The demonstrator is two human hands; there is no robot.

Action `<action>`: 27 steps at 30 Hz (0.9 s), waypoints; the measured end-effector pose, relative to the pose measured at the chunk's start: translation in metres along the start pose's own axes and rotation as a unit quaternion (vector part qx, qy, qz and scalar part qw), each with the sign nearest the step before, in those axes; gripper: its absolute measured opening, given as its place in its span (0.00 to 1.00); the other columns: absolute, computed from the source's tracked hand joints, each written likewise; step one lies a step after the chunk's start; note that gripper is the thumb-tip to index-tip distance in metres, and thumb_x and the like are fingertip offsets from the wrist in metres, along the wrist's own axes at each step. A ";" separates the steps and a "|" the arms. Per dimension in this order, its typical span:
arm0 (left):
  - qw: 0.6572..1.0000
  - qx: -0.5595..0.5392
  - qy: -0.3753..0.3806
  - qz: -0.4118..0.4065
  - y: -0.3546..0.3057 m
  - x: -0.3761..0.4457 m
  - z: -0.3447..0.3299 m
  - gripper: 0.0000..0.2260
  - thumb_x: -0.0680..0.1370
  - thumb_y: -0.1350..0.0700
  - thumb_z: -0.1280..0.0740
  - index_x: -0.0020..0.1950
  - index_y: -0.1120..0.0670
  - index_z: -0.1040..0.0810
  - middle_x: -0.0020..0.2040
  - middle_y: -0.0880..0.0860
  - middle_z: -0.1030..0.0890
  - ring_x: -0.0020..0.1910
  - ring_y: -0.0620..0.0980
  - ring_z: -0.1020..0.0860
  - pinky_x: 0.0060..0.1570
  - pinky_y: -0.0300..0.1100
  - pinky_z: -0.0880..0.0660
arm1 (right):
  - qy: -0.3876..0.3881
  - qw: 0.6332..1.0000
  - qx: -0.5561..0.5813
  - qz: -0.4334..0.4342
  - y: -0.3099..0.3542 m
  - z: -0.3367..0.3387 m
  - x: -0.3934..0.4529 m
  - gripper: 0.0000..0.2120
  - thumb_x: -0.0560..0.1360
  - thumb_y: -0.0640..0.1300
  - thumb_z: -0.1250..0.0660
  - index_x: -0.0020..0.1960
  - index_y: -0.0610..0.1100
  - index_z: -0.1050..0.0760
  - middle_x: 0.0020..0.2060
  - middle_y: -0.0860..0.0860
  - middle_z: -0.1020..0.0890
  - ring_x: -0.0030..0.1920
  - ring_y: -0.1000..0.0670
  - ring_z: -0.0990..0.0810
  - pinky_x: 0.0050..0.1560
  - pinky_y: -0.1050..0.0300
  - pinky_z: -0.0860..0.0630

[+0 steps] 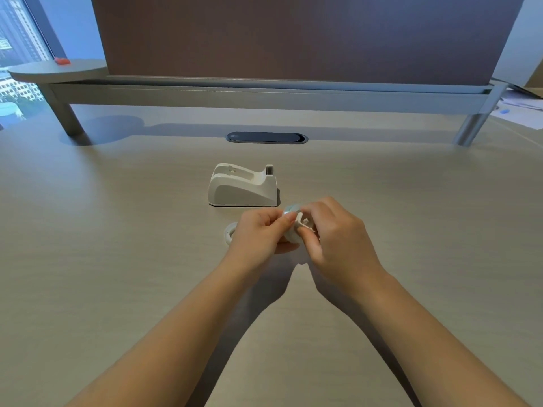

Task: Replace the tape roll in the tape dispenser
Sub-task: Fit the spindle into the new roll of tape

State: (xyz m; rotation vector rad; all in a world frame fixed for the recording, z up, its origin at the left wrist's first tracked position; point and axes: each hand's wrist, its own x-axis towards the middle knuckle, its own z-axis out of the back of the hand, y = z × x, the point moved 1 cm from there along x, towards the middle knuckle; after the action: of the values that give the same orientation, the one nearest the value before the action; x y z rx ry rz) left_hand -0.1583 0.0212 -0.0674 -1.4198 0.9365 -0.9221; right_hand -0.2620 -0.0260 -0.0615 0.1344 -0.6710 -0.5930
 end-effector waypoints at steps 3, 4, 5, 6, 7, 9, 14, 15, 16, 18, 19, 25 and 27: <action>0.999 -0.038 0.017 0.018 0.001 0.000 0.004 0.11 0.75 0.60 0.40 0.37 0.58 0.22 0.28 0.51 0.21 0.30 0.44 0.22 0.32 0.35 0.22 | -0.008 1.000 -0.005 0.013 0.000 0.001 -0.001 0.13 0.68 0.44 0.44 0.42 0.38 0.25 0.33 0.42 0.20 0.29 0.45 0.23 0.31 0.69 0.37; 0.998 -0.049 0.024 0.023 0.001 -0.001 0.005 0.11 0.75 0.60 0.41 0.37 0.57 0.22 0.26 0.48 0.20 0.29 0.43 0.22 0.31 0.34 0.22 | -0.010 1.000 -0.001 0.016 0.000 0.001 -0.002 0.12 0.68 0.43 0.44 0.42 0.38 0.25 0.34 0.42 0.20 0.30 0.46 0.23 0.32 0.70 0.38; 0.998 -0.057 0.031 0.026 0.000 -0.001 0.006 0.11 0.76 0.59 0.41 0.37 0.57 0.22 0.25 0.47 0.20 0.28 0.42 0.22 0.30 0.34 0.23 | -0.012 1.000 0.007 0.020 0.000 0.001 -0.002 0.11 0.68 0.43 0.44 0.43 0.38 0.25 0.34 0.42 0.19 0.30 0.46 0.23 0.34 0.70 0.37; 0.997 -0.062 0.038 0.025 0.000 -0.002 0.007 0.11 0.76 0.59 0.41 0.37 0.57 0.22 0.25 0.47 0.20 0.28 0.42 0.22 0.30 0.33 0.23 | -0.014 0.999 0.018 0.023 0.000 0.001 -0.002 0.11 0.68 0.43 0.43 0.43 0.38 0.25 0.34 0.42 0.19 0.31 0.46 0.23 0.37 0.70 0.37; 0.997 -0.065 0.044 0.022 -0.001 -0.003 0.007 0.11 0.75 0.59 0.41 0.37 0.58 0.21 0.25 0.47 0.20 0.28 0.42 0.22 0.30 0.33 0.23 | -0.018 0.999 0.030 0.026 -0.001 0.001 -0.002 0.11 0.69 0.42 0.43 0.44 0.37 0.25 0.35 0.42 0.19 0.32 0.47 0.23 0.39 0.69 0.37; 0.996 -0.072 0.054 0.015 -0.003 -0.004 0.008 0.11 0.75 0.60 0.41 0.37 0.58 0.21 0.26 0.47 0.19 0.29 0.42 0.22 0.31 0.34 0.23 | -0.025 0.998 0.046 0.032 -0.003 0.001 -0.002 0.11 0.69 0.42 0.42 0.44 0.38 0.25 0.35 0.42 0.19 0.35 0.51 0.26 0.40 0.70 0.37; 0.991 -0.112 0.073 0.022 -0.006 -0.003 0.005 0.12 0.76 0.60 0.44 0.39 0.58 0.22 0.27 0.48 0.18 0.30 0.42 0.20 0.33 0.34 0.21 | -0.043 0.995 0.082 0.047 -0.009 0.002 0.002 0.13 0.69 0.41 0.40 0.49 0.37 0.23 0.39 0.40 0.20 0.41 0.52 0.29 0.44 0.66 0.32; 0.990 -0.116 0.076 0.024 -0.006 -0.001 0.004 0.12 0.77 0.60 0.44 0.40 0.58 0.22 0.27 0.48 0.17 0.31 0.42 0.20 0.34 0.34 0.21 | -0.043 0.993 0.100 0.038 -0.010 0.002 0.002 0.14 0.69 0.42 0.39 0.51 0.37 0.23 0.42 0.40 0.20 0.42 0.54 0.29 0.46 0.69 0.32; 0.989 -0.122 0.080 0.026 -0.007 0.000 0.003 0.12 0.77 0.59 0.45 0.41 0.58 0.22 0.28 0.48 0.17 0.32 0.42 0.19 0.35 0.34 0.21 | -0.041 0.991 0.126 0.019 -0.011 0.003 0.003 0.15 0.70 0.44 0.37 0.53 0.38 0.23 0.46 0.42 0.22 0.43 0.56 0.29 0.48 0.74 0.33; 0.988 -0.134 0.077 0.030 -0.007 0.003 0.004 0.12 0.77 0.59 0.45 0.43 0.57 0.22 0.31 0.48 0.16 0.34 0.43 0.19 0.37 0.35 0.20 | -0.038 0.981 0.184 -0.039 -0.012 0.005 0.003 0.17 0.69 0.45 0.35 0.57 0.42 0.25 0.51 0.51 0.28 0.46 0.54 0.29 0.49 0.78 0.34; 0.987 -0.139 0.074 0.031 -0.007 0.003 0.005 0.12 0.77 0.58 0.45 0.44 0.56 0.22 0.32 0.48 0.16 0.36 0.44 0.19 0.38 0.35 0.21 | -0.047 0.972 0.217 -0.075 -0.012 0.006 0.003 0.18 0.70 0.45 0.34 0.59 0.44 0.27 0.50 0.55 0.31 0.44 0.55 0.30 0.47 0.78 0.33; 0.991 -0.089 0.093 0.020 -0.004 0.003 0.007 0.10 0.76 0.57 0.44 0.48 0.52 0.22 0.46 0.52 0.19 0.48 0.48 0.22 0.45 0.35 0.22 | 0.034 0.835 0.478 -0.270 -0.015 0.002 0.001 0.04 0.72 0.44 0.35 0.46 0.46 0.25 0.40 0.50 0.21 0.40 0.53 0.23 0.32 0.69 0.24; 0.991 -0.091 0.102 0.017 -0.004 0.003 0.008 0.09 0.75 0.56 0.42 0.48 0.53 0.22 0.45 0.52 0.19 0.46 0.47 0.21 0.45 0.35 0.22 | 0.049 0.824 0.496 -0.271 -0.014 0.002 0.000 0.01 0.71 0.42 0.35 0.42 0.45 0.25 0.37 0.48 0.21 0.38 0.52 0.22 0.32 0.67 0.23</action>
State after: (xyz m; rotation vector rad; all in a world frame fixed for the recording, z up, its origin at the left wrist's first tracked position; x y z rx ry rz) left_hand -0.1501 0.0216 -0.0638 -1.4754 1.2195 -0.9886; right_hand -0.2695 -0.0380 -0.0645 1.3674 -0.7902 -0.7171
